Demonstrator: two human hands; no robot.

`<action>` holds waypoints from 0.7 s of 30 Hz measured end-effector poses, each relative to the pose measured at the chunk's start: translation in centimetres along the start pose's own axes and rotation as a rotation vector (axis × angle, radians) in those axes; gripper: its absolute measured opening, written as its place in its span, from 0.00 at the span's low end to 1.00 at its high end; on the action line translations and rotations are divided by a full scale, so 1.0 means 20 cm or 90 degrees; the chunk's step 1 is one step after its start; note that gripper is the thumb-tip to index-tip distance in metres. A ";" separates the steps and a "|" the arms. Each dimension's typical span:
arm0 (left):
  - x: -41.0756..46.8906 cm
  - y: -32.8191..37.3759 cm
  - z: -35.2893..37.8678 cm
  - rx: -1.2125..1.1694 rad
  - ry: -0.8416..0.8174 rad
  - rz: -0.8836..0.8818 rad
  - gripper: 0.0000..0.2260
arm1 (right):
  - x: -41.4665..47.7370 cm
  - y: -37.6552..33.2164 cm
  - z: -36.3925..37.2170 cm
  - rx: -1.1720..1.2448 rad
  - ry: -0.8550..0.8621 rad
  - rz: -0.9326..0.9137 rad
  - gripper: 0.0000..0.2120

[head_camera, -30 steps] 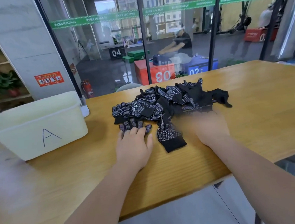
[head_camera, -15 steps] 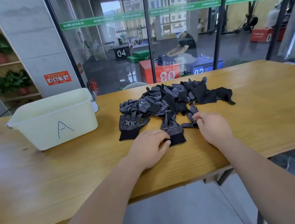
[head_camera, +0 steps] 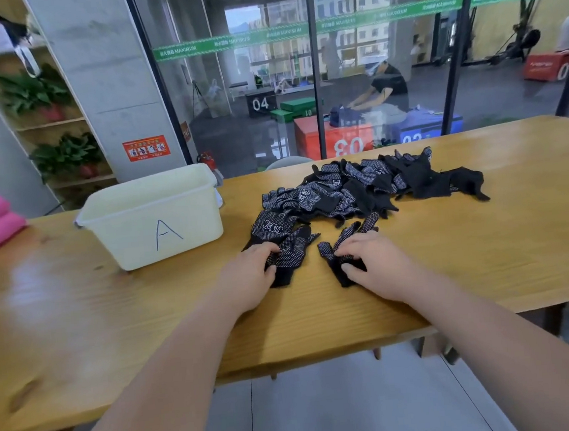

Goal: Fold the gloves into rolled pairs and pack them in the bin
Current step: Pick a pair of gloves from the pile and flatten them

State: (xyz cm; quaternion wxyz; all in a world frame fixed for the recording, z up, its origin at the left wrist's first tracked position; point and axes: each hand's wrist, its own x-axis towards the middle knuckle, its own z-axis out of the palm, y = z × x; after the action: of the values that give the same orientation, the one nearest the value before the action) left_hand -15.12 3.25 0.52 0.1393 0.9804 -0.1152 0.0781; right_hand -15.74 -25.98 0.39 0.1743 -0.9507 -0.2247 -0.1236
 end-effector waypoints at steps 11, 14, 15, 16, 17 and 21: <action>0.17 -0.14 0.07 -0.029 0.103 -0.074 0.18 | 0.28 -0.10 0.15 0.016 0.043 0.115 0.19; 0.15 -0.14 0.08 -0.027 0.208 0.029 0.20 | 0.26 -0.09 0.18 -0.035 0.113 0.105 0.09; 0.15 -0.15 0.08 -0.030 0.211 0.067 0.22 | 0.25 -0.09 0.18 -0.077 0.126 0.090 0.08; 0.15 -0.15 0.08 -0.039 0.198 0.092 0.23 | 0.25 -0.09 0.18 -0.108 0.137 0.075 0.09; 0.14 -0.15 0.07 -0.043 0.176 0.105 0.24 | 0.24 -0.09 0.18 -0.127 0.142 0.063 0.11; 0.09 -0.09 0.04 -0.024 0.089 0.127 0.23 | 0.21 -0.12 0.15 -0.145 0.116 0.012 0.17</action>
State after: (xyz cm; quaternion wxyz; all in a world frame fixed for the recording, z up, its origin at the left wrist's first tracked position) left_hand -12.87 4.39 -0.30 0.1570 0.9535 -0.2032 0.1578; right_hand -12.74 -21.15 -0.41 0.0859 -0.9512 -0.1837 -0.2326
